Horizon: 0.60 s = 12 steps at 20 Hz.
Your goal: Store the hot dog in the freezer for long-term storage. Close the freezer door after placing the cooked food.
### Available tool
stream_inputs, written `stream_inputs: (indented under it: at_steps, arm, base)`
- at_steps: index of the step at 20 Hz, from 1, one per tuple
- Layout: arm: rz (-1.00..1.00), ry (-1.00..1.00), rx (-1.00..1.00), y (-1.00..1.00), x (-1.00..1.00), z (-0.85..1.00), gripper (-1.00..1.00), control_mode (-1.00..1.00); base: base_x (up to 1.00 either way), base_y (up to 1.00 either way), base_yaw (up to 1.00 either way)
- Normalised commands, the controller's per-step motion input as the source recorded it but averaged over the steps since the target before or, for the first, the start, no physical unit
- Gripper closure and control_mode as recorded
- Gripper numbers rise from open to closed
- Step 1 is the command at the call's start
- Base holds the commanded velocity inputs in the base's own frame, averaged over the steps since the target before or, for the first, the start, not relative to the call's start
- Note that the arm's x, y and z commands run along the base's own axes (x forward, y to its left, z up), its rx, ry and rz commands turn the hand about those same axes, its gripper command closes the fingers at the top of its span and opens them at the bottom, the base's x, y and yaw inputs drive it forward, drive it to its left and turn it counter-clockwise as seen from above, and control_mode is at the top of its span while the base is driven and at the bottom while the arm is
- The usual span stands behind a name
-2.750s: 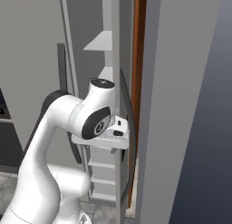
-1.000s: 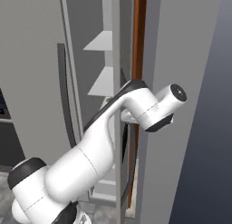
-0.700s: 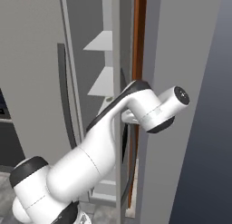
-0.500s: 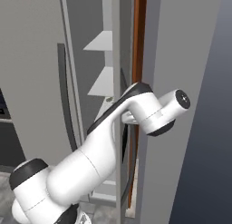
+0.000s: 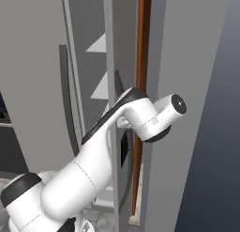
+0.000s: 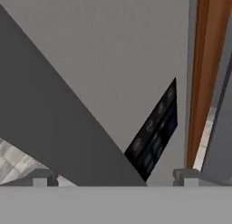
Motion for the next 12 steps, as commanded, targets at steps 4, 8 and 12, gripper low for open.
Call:
stream_inputs:
  at_steps: [4,8,12]
  arm:
    - [0.0,0.0,0.0,0.69,0.21,0.0,-1.0,-1.0]
    - [0.0,0.0,0.0,0.62,0.18,0.0,-1.0,-1.0]
    - [-0.07,0.0,0.0,0.63,0.08,0.0,-1.0,-1.0]
  base:
    - [0.0,0.0,0.0]
    - [0.0,0.0,0.0]
    - [0.0,0.0,0.0]
